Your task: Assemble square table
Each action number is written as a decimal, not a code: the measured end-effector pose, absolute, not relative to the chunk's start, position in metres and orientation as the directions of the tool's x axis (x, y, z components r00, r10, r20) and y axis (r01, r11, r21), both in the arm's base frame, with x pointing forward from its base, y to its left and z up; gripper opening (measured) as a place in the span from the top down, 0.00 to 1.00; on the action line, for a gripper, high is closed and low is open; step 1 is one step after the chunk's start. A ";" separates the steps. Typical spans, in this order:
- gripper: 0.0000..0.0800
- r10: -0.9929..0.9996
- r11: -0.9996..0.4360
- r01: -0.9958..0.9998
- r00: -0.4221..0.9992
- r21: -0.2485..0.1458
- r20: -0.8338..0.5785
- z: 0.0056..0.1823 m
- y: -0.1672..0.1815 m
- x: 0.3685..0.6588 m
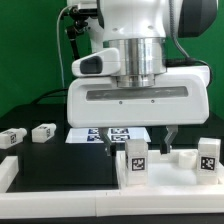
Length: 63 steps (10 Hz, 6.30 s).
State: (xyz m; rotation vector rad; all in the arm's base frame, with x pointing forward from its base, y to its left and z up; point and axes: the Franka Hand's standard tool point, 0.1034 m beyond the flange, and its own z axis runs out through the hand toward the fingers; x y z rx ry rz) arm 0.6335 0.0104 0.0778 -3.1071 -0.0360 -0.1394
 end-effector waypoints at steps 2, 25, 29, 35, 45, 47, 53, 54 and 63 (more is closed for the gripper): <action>0.24 -0.015 -0.999 -0.012 0.996 -0.034 0.087 0.077 0.010 0.633; 0.19 -0.666 -0.746 -0.666 0.746 -0.012 0.031 0.075 0.015 0.630; 0.22 -0.454 -0.891 -0.455 0.888 -0.005 0.073 0.071 0.012 0.633; 0.64 -0.739 -0.673 -0.739 0.671 -0.028 0.057 0.070 0.007 0.631; 0.64 -0.941 0.322 -0.944 -0.311 -0.071 -0.134 0.068 0.004 0.625; 0.64 -0.942 0.320 -0.945 -0.309 -0.071 -0.133 0.068 0.004 0.625; 0.19 -0.945 0.307 -0.948 -0.293 -0.085 -0.142 0.078 0.013 0.628; 0.19 -0.946 0.300 -0.949 -0.283 -0.097 -0.155 0.092 0.023 0.629; 0.19 -0.951 0.273 -0.958 -0.255 -0.088 -0.174 0.108 0.059 0.617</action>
Offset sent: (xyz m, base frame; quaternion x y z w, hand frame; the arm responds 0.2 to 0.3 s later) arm 0.0000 0.0000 0.0000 0.0000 0.0000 0.1296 0.9916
